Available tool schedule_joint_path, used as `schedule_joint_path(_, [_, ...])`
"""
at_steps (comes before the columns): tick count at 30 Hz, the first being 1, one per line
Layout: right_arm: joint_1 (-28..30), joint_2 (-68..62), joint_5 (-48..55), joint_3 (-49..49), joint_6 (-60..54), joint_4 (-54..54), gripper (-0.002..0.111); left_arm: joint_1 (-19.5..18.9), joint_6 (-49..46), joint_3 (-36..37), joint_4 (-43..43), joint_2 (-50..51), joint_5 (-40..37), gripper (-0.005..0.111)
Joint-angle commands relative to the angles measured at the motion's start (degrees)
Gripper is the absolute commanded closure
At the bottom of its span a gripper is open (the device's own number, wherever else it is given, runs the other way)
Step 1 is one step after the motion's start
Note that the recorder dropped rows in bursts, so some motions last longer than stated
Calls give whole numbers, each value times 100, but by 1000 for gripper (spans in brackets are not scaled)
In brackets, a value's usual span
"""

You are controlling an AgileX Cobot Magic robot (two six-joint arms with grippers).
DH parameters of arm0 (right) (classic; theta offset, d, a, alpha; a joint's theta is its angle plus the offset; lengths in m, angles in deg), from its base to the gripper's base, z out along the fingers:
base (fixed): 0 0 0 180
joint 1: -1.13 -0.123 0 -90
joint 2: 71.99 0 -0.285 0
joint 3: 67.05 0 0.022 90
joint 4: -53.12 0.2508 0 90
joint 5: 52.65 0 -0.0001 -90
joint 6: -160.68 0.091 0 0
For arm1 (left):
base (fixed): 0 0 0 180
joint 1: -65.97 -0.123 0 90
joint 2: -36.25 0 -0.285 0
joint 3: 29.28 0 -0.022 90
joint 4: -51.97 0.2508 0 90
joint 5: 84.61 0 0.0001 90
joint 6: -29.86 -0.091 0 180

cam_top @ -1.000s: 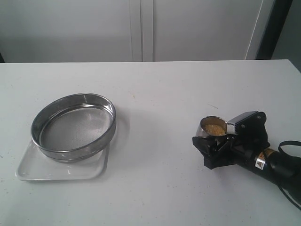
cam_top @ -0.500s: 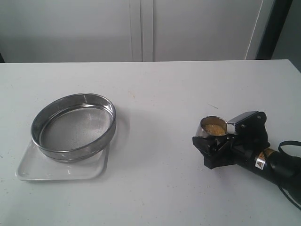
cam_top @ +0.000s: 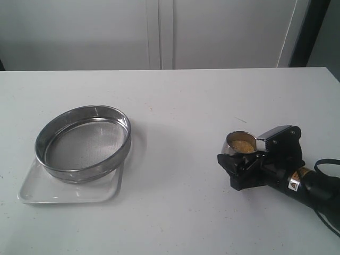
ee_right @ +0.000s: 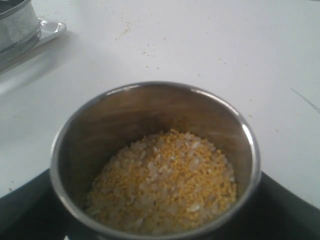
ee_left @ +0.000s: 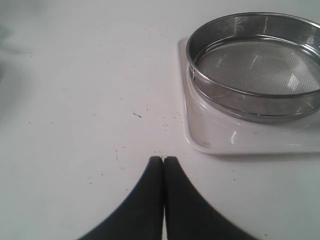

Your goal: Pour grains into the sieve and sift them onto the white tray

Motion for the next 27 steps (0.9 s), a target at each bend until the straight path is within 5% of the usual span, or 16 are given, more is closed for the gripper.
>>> schedule_joint_path(1, [-1,16,-95,25,47,-157,108,-3,-1,21,-44,-23,4,107])
schedule_joint_path(27, [-1,487,-95,25,354,-378,108,-3,-1,21,-44,-23,4,107])
